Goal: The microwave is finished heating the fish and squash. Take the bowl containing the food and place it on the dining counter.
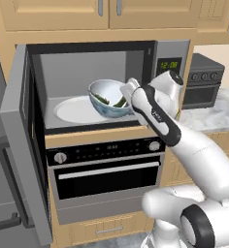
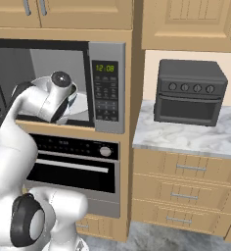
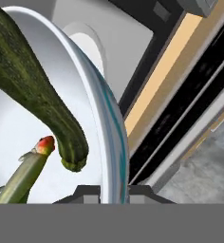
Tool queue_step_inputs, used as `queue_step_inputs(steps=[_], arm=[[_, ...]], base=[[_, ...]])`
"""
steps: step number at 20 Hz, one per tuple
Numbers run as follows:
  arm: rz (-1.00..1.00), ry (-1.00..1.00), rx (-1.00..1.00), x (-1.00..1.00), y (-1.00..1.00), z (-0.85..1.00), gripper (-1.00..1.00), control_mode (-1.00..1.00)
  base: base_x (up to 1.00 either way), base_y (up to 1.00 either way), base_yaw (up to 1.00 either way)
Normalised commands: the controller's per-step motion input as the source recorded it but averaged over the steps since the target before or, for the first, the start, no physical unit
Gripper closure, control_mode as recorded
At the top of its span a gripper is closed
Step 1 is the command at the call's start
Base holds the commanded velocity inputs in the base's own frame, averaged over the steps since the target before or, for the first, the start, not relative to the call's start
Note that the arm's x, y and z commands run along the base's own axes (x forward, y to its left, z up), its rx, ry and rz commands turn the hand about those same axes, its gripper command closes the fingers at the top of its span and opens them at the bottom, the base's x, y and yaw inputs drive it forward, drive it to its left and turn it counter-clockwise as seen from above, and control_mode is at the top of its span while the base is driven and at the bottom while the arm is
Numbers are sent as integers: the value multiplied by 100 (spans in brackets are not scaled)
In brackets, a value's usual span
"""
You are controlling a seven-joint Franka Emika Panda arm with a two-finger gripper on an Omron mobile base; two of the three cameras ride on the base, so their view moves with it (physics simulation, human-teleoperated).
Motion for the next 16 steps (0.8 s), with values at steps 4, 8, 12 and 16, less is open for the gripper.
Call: queue_step_inputs(steps=[4,8,12,16], arm=[[0,13,-2,-100,-22,4,100,-100],[0,18,-6,-100,-10,0,100,-100],[0,0,-3,-45,0,0,100,-100],[0,0,0,0,0,0,100,-100]], base=[[0,0,0],[0,0,0],[0,0,0],[0,0,0]])
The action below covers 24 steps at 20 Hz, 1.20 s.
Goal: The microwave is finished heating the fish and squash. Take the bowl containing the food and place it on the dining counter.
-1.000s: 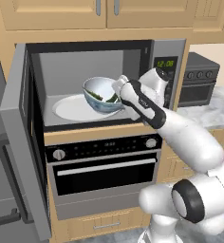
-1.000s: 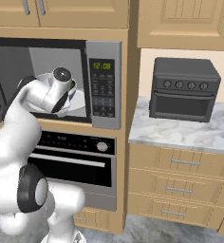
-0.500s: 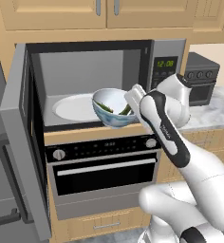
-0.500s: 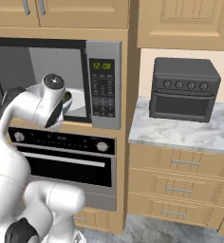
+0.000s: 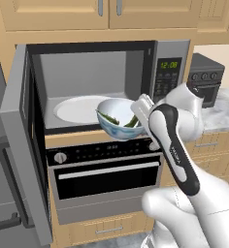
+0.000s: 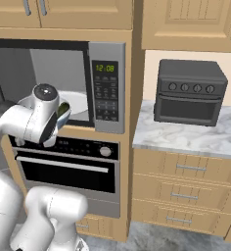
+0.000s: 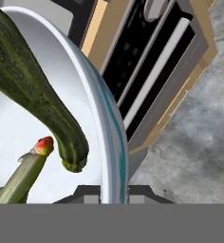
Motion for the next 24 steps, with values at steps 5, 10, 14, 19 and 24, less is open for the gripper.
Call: queue_step_inputs(steps=[5,10,14,19,24], arm=[[0,0,0,0,0,0,100,-100],[0,0,0,0,0,0,100,100],[0,0,0,0,0,0,100,100],[0,0,0,0,0,0,100,100],[0,0,0,0,0,0,100,100]], base=[[0,0,0],[0,-2,0],[-17,-36,9],[-44,-48,22],[-35,-62,34]])
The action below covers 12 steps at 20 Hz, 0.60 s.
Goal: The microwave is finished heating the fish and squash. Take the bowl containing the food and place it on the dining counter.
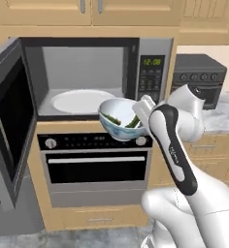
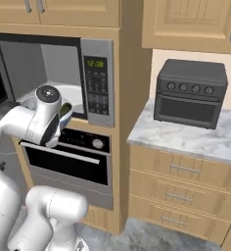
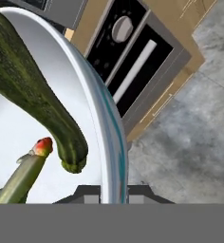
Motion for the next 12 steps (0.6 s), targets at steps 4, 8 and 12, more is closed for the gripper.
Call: queue_step_inputs(steps=[4,8,12], arm=[[0,0,0,0,0,0,100,100],[0,0,0,0,0,0,100,100],[0,0,0,0,0,0,100,100]], base=[[-25,-63,57],[-18,-60,77],[-26,-44,89]])
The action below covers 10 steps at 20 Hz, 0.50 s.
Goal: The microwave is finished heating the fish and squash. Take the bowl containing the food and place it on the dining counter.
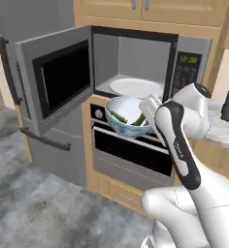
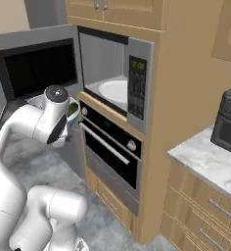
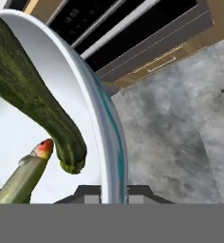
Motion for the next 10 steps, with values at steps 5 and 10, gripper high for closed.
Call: queue_step_inputs(steps=[5,10], arm=[[0,0,0,0,0,0,100,100],[0,0,0,0,0,0,100,100]], base=[[-50,-31,98],[-38,-10,100]])
